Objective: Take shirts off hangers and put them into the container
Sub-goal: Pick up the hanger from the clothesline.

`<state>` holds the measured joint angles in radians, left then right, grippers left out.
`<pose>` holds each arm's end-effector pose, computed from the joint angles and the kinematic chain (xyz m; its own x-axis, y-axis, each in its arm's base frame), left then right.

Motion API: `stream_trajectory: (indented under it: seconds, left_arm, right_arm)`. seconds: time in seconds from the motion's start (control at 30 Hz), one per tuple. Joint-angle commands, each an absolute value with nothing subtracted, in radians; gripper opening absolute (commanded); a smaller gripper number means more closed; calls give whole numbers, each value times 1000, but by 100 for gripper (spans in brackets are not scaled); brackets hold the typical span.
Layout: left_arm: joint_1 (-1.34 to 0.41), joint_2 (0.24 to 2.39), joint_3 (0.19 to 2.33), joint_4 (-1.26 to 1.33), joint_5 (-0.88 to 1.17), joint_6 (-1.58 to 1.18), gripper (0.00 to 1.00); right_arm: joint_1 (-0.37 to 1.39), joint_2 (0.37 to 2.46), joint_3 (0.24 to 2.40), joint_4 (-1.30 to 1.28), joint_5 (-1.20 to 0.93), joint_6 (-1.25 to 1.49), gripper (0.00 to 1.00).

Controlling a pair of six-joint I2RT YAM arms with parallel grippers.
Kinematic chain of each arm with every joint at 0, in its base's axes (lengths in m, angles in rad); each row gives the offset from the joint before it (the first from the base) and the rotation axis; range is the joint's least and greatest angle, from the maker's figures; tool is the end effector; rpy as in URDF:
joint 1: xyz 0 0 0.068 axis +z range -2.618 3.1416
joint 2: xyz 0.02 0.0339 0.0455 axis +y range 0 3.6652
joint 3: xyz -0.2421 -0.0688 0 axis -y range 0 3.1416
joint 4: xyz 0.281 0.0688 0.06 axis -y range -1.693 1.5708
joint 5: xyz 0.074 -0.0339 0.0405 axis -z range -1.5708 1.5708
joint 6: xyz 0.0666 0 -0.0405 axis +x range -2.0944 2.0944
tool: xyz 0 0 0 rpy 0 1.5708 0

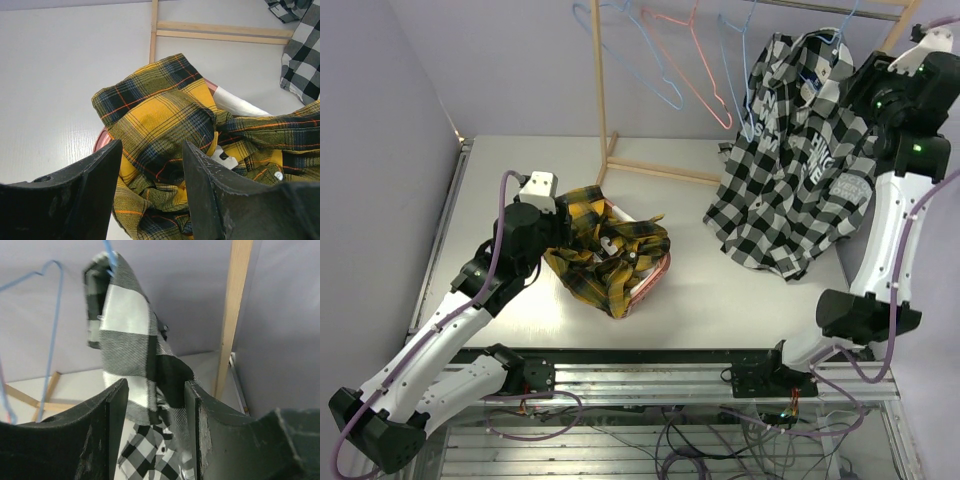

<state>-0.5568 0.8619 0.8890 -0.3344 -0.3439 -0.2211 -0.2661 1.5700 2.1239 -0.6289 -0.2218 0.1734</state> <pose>0.2427 -0.1247 0.3235 -0.2998 -0.0566 -0.9523 0.1629 0.9805 -0.1095 0.3568 -0.0821 0.5440 -0.0635 0.1917 -0.9794 0.0567 0.9805 0.1883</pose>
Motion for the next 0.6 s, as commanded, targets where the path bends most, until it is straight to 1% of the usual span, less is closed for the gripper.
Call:
stream_trajectory:
  seconds: [0.0, 0.1, 0.13, 0.2, 0.23, 0.27, 0.33, 0.4, 0.57]
  left_arm:
    - [-549, 854, 913, -314, -329, -221, 63]
    - [-549, 860, 915, -313, -320, -218, 63]
    - [-548, 862, 917, -314, -317, -218, 63]
    - [-549, 864, 918, -314, -312, -218, 62]
    - [-549, 864, 918, -314, -311, -218, 62]
    - [-549, 863, 917, -312, -309, -219, 62]
    - [-549, 861, 916, -309, -306, -218, 62]
    - [-548, 862, 916, -309, -304, -218, 62]
    - [-547, 866, 917, -309, -295, -218, 62]
  right_arm:
    - [-261, 1634, 2164, -674, -169, 125, 49]
    - [-261, 1650, 2163, -667, -198, 128, 48]
    - [-261, 1650, 2154, -664, -207, 130, 46]
    - [-261, 1647, 2137, -654, -222, 130, 33]
    - [-261, 1645, 2131, -649, -227, 134, 25]
    - [-261, 1643, 2130, -646, -232, 133, 14]
    - [-261, 1641, 2132, -634, -250, 135, 4]
    - [-261, 1628, 2134, -617, -272, 141, 1]
    - [-261, 1583, 2134, -569, -302, 154, 0]
